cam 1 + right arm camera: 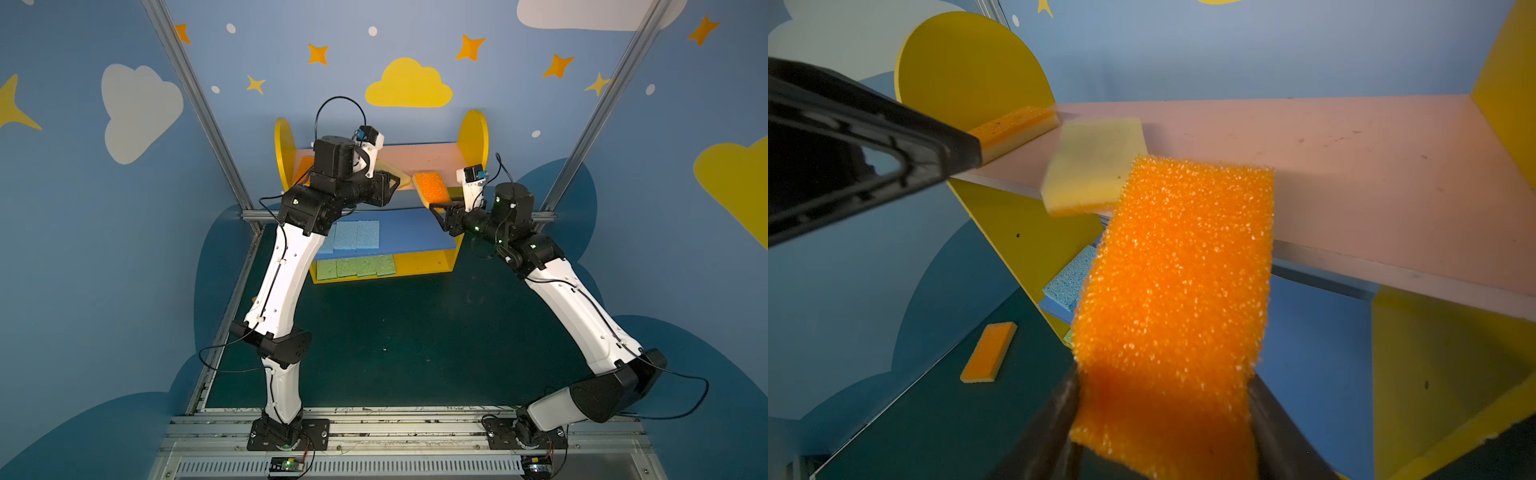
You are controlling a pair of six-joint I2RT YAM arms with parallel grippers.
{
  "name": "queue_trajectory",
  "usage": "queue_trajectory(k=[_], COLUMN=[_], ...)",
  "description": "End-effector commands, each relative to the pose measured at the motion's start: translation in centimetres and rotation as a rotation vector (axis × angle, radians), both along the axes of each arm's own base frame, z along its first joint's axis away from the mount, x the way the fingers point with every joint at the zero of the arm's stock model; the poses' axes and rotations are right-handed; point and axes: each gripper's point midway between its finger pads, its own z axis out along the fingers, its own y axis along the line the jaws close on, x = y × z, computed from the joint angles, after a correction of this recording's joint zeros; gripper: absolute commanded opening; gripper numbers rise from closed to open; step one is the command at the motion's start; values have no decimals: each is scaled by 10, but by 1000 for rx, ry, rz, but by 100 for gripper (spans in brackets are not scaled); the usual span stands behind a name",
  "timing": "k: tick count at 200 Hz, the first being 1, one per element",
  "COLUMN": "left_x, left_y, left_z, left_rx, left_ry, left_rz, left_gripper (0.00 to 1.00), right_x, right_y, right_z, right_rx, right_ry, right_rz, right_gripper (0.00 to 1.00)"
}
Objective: Place and organize the cleaning sponges onto the shelf
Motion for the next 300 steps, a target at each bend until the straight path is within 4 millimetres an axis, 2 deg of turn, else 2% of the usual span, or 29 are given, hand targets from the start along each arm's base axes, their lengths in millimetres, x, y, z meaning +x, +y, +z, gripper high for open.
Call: queue_trajectory(k=[1, 17, 30, 63, 90, 129, 150, 173, 201, 230, 269, 300], left_x=[-13, -15, -10, 8, 12, 0, -13, -32, -53, -70, -81, -91], left_y=[7, 11, 10, 4, -1, 9, 17, 28, 39, 49, 60, 64], left_z=[24, 29, 24, -12, -31, -33, -36, -36, -41, -56, -93, -123], left_rx=[-18, -15, 3, 52, 52, 12, -10, -37, -56, -80, -124, -147], left_ry=[-70, -94, -92, -9, 33, -2, -12, -25, -26, -8, 46, 88], left_rz=[-3, 7, 8, 4, 0, 31, 48, 65, 77, 94, 121, 134], left_gripper=[46, 52, 58, 64, 65, 72, 77, 82, 86, 87, 89, 90], right_x=[-2, 1, 3, 17, 36, 68, 80, 84, 76, 51, 13, -4], right_y=[-6, -5, -5, -3, 0, -2, 4, 11, 9, 11, 19, 38], right_z=[14, 16, 20, 32, 37, 32, 25, 22, 32, 52, 79, 88], right_rx=[20, 16, 12, -20, -60, -96, -119, -129, -144, -180, -196, -196], right_ry=[-28, -31, -40, -58, -63, -37, -11, 3, -29, -103, -190, -187], right_rz=[-18, -18, -21, -43, -70, -139, -137, -108, -105, -61, 30, 148], right_gripper=[54, 54, 54, 54, 55, 59, 70, 79, 87, 91, 94, 94])
